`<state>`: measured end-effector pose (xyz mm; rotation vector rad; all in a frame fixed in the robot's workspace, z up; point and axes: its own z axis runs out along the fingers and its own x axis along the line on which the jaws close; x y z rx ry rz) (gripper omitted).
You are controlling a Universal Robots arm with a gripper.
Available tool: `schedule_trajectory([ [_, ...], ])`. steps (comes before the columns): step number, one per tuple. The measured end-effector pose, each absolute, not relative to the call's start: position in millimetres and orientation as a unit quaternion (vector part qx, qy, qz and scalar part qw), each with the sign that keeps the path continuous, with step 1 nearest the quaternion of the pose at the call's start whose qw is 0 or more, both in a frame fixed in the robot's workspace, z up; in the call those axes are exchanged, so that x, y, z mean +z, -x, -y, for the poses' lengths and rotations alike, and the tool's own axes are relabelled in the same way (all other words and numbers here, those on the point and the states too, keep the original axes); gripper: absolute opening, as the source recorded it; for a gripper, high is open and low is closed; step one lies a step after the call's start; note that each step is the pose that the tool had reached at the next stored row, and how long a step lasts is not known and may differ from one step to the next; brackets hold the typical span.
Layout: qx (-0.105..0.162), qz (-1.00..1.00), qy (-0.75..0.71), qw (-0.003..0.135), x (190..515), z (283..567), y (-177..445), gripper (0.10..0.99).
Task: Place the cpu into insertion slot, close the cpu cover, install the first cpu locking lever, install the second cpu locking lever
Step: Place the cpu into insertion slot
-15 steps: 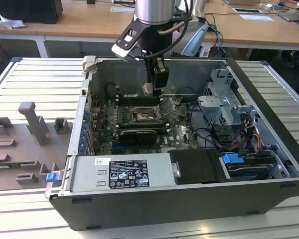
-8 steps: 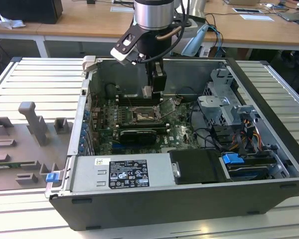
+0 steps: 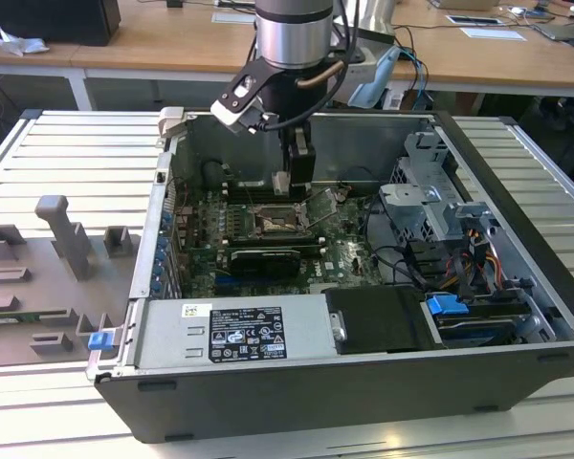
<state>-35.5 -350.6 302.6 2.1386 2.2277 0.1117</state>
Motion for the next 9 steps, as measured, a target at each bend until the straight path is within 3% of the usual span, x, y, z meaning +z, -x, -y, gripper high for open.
schedule_trajectory([
  [9,0.036,-0.721,-0.692,0.026,297.4,350.6,35.6,0.537],
])
